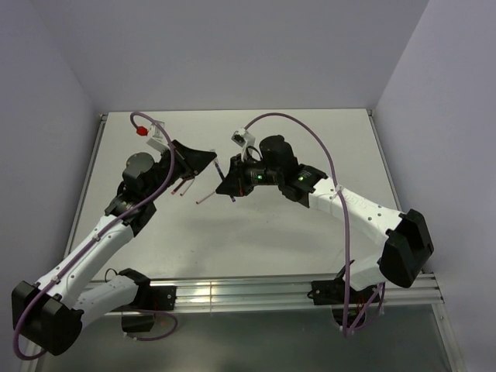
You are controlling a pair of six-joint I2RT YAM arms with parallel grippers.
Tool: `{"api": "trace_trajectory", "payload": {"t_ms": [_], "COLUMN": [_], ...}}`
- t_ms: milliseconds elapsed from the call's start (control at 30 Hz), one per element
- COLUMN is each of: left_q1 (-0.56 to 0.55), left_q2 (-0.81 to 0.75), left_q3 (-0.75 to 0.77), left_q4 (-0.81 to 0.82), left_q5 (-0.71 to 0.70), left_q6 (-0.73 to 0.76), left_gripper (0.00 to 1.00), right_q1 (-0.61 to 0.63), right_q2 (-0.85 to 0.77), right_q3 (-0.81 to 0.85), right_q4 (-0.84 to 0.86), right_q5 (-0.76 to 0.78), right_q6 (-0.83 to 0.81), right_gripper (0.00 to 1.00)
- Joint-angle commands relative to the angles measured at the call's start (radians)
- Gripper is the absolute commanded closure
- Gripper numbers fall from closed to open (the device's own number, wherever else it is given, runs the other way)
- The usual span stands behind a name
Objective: Insert the pens into the pen caps
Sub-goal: Insert the pen cap onto the pen.
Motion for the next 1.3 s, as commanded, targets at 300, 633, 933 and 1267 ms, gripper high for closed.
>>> {"api": "trace_trajectory", "payload": {"t_ms": [300,633,933,1267], "left_q1": [-0.038,-0.142,-0.165,-0.171], "left_q2": [-0.047,-0.059,-0.084,-0.069], "left_q3": [-0.059,-0.07,-0.089,-0.106], "left_q4": [0.107,0.095,0.066,0.083], "left_q5": [0.007,-0.098,-0.111,-0.075], "left_q6": [-0.055,-0.034,-0.009,-0.008], "left_gripper": [1.0,1.0,1.0,1.0], "right_q1": [-0.011,-0.011,-0.011,-0.011], "right_q2": [-0.069,-0.066,-0.049,-0.026], "right_q3": [-0.006,0.01,0.027,0.053], "right_q4": [0.092,0.138,0.134,0.114], "right_q5": [0.112,0.167,0.152,0.157], "right_q6": [0.026,0.049,0.038,0.004], "right_gripper": [1.0,1.0,1.0,1.0]}}
